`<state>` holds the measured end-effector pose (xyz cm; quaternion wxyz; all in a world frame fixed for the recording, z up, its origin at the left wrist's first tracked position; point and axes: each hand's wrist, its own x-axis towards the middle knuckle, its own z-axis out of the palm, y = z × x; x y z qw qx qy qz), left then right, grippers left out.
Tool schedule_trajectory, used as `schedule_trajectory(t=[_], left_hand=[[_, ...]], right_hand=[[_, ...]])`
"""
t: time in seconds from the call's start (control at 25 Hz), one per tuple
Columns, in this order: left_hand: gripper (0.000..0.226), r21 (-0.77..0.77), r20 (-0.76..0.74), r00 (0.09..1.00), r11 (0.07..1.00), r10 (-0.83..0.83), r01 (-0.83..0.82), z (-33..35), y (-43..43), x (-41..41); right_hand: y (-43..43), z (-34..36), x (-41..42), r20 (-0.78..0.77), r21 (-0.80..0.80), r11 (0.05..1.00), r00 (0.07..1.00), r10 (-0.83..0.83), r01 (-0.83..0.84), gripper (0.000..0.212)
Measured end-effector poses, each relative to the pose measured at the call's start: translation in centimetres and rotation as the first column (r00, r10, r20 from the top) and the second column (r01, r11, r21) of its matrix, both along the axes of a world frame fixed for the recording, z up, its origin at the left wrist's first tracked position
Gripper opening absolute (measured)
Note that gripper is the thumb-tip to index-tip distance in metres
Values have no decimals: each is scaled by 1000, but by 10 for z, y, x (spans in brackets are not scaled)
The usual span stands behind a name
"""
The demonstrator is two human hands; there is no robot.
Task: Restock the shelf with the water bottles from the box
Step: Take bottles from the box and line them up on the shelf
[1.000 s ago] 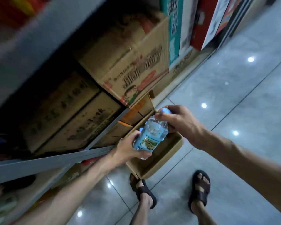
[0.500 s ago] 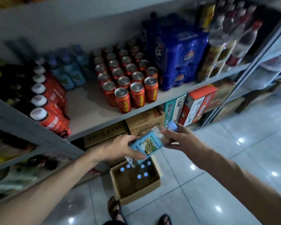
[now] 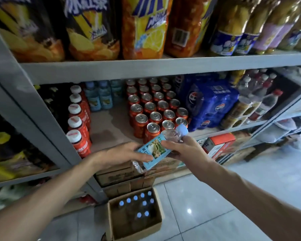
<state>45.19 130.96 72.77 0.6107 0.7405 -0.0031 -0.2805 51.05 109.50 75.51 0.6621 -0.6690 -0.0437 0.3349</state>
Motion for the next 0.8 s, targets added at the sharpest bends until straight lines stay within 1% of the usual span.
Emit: schedule_trajectory(t=[0.08, 0.16, 0.2, 0.24, 0.28, 0.32, 0.36, 0.4, 0.44, 0.52, 0.56, 0.6, 0.68, 0.76, 0.8], left_hand=[[46, 2, -40, 999, 1000, 6, -6, 0, 20, 5], [46, -17, -31, 994, 995, 101, -102, -4, 36, 11], [50, -5, -13, 987, 987, 160, -160, -9, 42, 16], [59, 53, 5, 979, 978, 204, -204, -18, 48, 23], [74, 165, 9, 973, 960, 229, -227, -29, 51, 31], [93, 314, -13, 974, 926, 227, -212, -37, 51, 38], [108, 458, -52, 971, 870, 232, -183, -46, 51, 44], [116, 564, -80, 964, 809, 252, -165, -58, 51, 50], [117, 638, -89, 960, 756, 264, -149, -71, 52, 56], [109, 753, -109, 960, 652, 257, -89, -96, 60, 66], [108, 801, -127, 959, 597, 255, -52, -108, 64, 68], [112, 833, -162, 955, 553, 248, -3, -117, 69, 71], [123, 858, -209, 947, 511, 242, 59, -130, 76, 77], [132, 881, -175, 954, 472, 243, 41, -137, 79, 80], [134, 886, -143, 954, 463, 262, 6, -139, 80, 79]], right_hand=[[19, 11, 10, 123, -94, 994, 990, 72, -61, 21], [41, 20, 31, 253, -197, 973, 953, 170, -121, 17], [54, 21, 46, 299, -243, 961, 933, 202, -130, 17], [70, 19, 64, 338, -277, 954, 917, 210, -117, 19], [83, 12, 85, 374, -296, 951, 906, 199, -87, 23], [96, 8, 104, 403, -303, 952, 898, 179, -53, 26], [111, 3, 121, 421, -293, 956, 893, 158, -31, 27], [127, -4, 137, 445, -295, 955, 880, 164, -29, 28], [141, -10, 149, 496, -319, 947, 845, 198, -34, 28], [169, -20, 165, 611, -399, 913, 720, 330, -80, 29], [182, -28, 170, 635, -414, 901, 669, 386, -127, 30], [195, -37, 175, 643, -417, 892, 638, 424, -172, 34], [220, -55, 187, 660, -442, 878, 596, 457, -184, 43], [244, -67, 202, 673, -474, 859, 550, 495, -193, 51], [255, -73, 208, 674, -499, 843, 521, 524, -202, 54]])
